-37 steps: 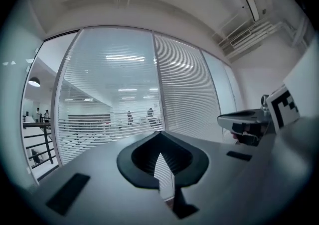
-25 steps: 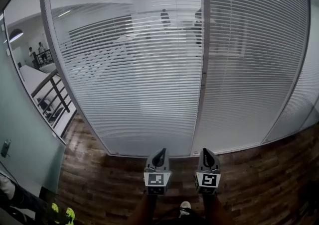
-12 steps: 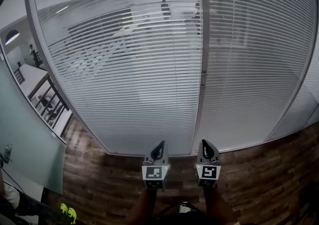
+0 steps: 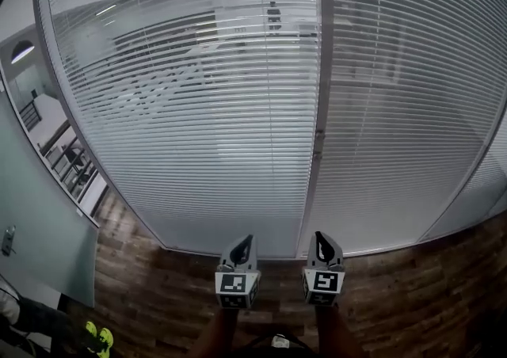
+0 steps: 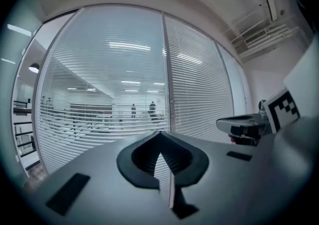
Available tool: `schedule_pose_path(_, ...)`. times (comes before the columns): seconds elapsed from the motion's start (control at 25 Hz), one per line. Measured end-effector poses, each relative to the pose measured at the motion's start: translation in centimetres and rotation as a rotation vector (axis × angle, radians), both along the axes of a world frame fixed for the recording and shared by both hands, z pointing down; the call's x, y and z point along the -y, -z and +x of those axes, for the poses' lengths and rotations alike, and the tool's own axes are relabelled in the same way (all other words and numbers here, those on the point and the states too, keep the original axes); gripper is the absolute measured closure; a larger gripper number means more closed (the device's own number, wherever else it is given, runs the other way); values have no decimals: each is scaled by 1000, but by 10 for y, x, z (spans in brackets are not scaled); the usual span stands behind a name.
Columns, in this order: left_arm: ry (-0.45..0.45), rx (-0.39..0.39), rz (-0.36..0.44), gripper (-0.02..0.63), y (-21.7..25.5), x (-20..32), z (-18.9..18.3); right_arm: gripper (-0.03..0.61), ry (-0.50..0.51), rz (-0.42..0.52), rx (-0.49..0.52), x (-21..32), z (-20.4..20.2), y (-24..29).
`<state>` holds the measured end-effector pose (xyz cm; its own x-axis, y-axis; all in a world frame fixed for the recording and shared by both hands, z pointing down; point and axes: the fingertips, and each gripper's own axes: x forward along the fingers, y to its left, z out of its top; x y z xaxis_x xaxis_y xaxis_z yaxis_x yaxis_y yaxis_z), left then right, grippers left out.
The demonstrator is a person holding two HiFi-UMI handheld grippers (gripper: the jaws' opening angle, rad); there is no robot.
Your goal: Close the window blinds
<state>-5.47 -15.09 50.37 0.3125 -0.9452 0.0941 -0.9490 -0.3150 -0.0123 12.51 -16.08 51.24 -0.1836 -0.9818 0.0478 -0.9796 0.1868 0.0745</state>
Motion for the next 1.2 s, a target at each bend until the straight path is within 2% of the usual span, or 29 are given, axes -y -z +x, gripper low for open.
schedule_pose_path(0.16,31,-15,-8,620,-7,2,1,577,38,-10,-13,0,-8,-14)
schedule_pose_path(0.4,5,-17,-11,620,-12,13,11,575,39,-27,-23,7,-4,-19)
schedule_pose_path(0.6,-10,-53,-28,620,-8,33,15,575,8,-138,-24,24,0,-27)
schedule_pose_path(0.76,4,-32,-36,620,-8,57,10,575,8,-100,-17,41,-7,-18)
schedule_pose_path(0.92,-5,-73,-68,620,-9,85,4,576,-11,-82,-12,66,-7,-10)
schedule_pose_path(1.2,-32,-54,-38,620,1,122,-14,575,-17,-60,-5,103,-29,-6)
